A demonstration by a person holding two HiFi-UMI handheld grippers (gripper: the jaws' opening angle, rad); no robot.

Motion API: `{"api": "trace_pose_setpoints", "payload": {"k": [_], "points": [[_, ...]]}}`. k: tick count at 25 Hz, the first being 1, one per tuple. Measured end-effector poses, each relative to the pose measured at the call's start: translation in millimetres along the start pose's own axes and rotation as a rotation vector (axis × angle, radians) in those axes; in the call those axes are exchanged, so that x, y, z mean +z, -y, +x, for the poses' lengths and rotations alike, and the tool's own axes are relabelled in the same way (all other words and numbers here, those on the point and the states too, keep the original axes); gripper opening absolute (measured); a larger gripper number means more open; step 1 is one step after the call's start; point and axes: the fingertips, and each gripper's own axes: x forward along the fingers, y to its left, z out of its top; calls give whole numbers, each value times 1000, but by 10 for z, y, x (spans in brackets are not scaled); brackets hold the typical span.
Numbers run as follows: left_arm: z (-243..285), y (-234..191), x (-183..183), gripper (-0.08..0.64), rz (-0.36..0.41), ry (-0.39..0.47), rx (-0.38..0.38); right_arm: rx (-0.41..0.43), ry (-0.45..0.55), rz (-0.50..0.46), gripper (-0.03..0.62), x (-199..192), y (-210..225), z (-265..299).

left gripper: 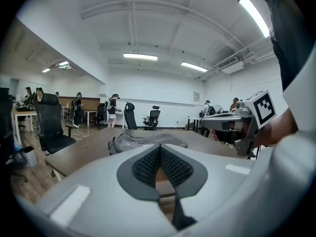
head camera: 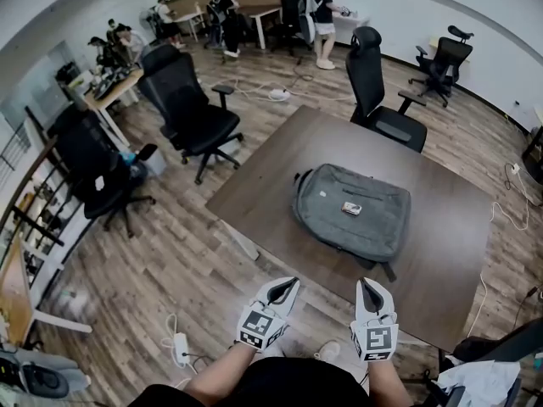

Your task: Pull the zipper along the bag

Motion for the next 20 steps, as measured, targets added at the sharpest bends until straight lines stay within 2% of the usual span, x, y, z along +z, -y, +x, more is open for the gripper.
{"api": "trace_pose_setpoints", "payload": {"k": [16,20], "points": [[381,217,-246,17,-15,-62,43,37,-17,30,2,-262,463,-188],[513,279,-397,17,-23,-103,27,29,-52,38,2,-409,538,-232]]}}
